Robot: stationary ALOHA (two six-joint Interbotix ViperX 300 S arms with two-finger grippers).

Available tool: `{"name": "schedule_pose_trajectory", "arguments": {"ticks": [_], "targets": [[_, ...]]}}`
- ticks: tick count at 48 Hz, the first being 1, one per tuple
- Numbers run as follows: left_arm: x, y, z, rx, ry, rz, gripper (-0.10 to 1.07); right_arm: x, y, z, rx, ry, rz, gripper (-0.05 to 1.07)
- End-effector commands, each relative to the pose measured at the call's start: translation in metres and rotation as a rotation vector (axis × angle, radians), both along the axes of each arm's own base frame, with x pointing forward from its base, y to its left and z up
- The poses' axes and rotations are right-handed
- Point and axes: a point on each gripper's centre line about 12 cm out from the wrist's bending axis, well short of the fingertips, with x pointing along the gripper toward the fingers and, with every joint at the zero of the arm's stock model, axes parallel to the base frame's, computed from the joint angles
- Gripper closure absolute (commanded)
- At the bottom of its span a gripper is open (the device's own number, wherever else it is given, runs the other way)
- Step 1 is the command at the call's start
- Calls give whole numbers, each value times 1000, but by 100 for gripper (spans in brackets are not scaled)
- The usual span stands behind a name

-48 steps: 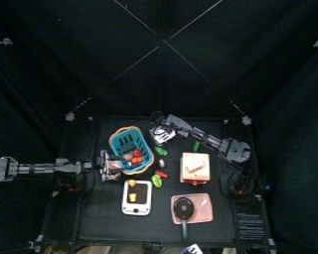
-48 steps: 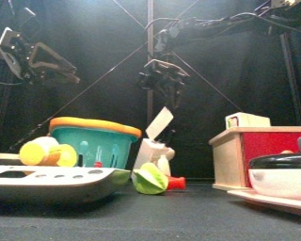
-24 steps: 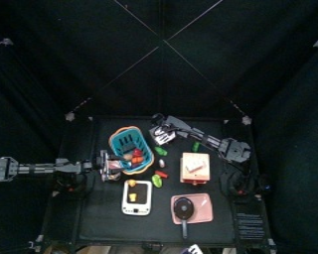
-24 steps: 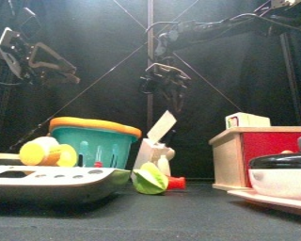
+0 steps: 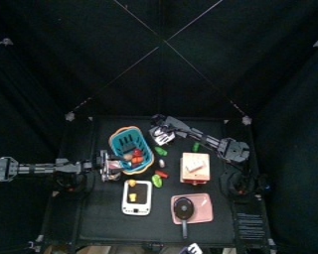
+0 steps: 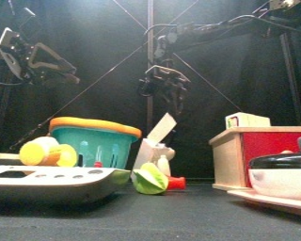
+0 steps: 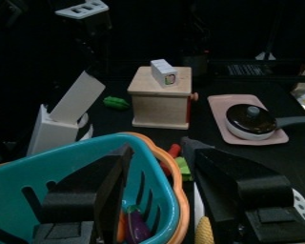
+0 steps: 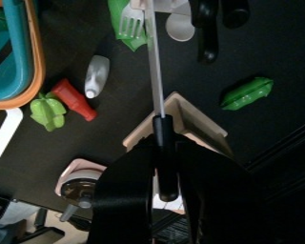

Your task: Put cleaver back in holder

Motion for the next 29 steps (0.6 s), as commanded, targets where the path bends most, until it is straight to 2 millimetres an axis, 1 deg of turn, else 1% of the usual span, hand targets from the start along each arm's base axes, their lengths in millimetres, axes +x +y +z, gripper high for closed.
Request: {"name": "schedule_pose_trajectory", "arguments": {"ticks": [1,14,20,29], "targets": [[2,0,5,1,-15,0,13,-5,-4,17,-18,-39,-11,50],[2,0,5,0,-16,1,13,-3,-7,23,-16,-68,-18,50],[2,0,5,0,-16,1,13,1,-9,27,-23,-85,-18,49],[2,0,5,1,-15,0,13,6,-15,27,-29,-98,-23,49]]}}
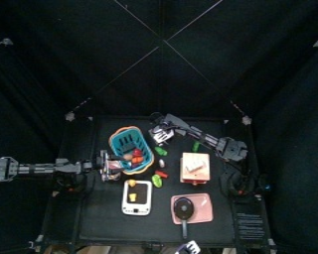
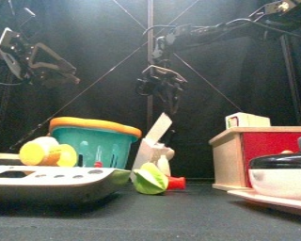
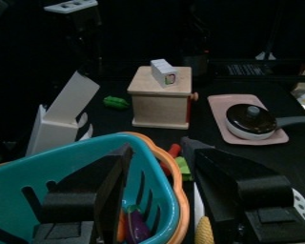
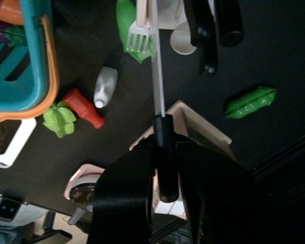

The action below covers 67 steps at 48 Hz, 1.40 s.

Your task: Put cleaver back in holder

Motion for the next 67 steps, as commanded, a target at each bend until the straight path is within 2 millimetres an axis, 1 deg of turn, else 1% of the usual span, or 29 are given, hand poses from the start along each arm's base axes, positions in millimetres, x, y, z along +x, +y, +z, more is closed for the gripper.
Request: {"name": "schedule_pose_trajectory", "arguments": {"ticks": [1,14,20,31,44,56,67], "targets": [[2,0,5,0,-16,-1,13,-2,-4,22,-30,-60,-9,49],[2,0,5,0,-16,-1,13,-1,0,18,24,-23,0,49],[2,0,5,1,-15,-1,13,-2,0,19,23,-24,-1,49],[2,0,5,0,-16,-1,13,-1,-3,16,24,-22,-5,49],[2,0,5,1,-15,-1,13,3,-8,20,13,-42,-12,49],[2,0,5,1,-12,-1,13,10,-13,18,6,-55,-13,44],[2,0,5,-1,-10,-2,13,11,-16,22,-10,-65,-16,39]]}}
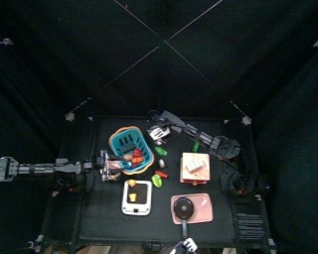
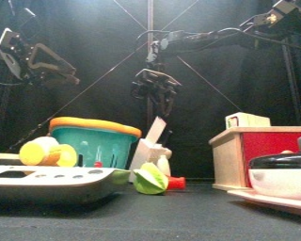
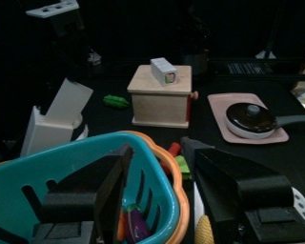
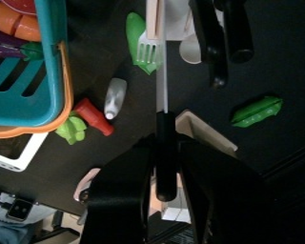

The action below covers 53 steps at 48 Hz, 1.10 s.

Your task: Put cleaver back in holder

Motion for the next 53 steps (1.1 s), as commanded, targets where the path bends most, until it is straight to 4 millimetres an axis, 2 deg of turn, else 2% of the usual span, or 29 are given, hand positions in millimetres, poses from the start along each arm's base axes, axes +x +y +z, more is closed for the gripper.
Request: {"name": "schedule_pose_trajectory", "arguments": {"ticks": [1,32,53], "targets": [[2,0,5,0,-16,-1,13,-5,-3,24,-36,-54,-9,38],[2,0,5,0,-16,-1,13,4,-21,40,-178,-80,-23,37],[2,0,5,1,-15,-3,13,17,-25,33,-164,-105,9,36]]}}
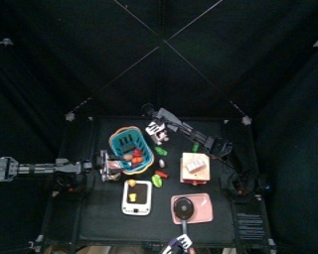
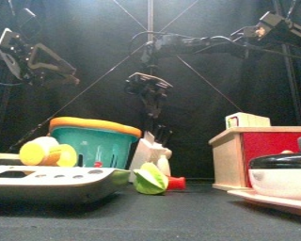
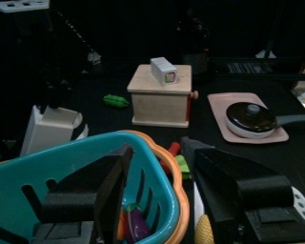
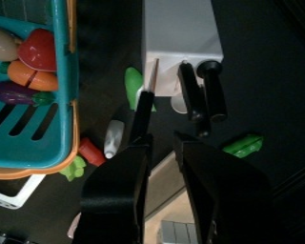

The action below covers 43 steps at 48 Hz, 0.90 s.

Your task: Put cleaver back in holder

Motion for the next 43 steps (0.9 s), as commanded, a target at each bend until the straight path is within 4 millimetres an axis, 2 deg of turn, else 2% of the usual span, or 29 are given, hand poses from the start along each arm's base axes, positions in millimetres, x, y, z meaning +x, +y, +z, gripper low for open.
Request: {"name": "schedule_pose_trajectory", "arguments": {"ticks": [1,16,33,43], "targets": [[2,0,6,1,-17,-1,13,-6,0,26,-31,-56,-5,36],[2,-1,5,1,-15,-5,13,-8,10,32,-17,-38,13,36],[2,-2,4,-15,-13,-5,13,-9,48,48,-15,-4,75,36],[2,-2,3,-16,-12,-4,13,-26,69,48,-41,78,85,36]]}}
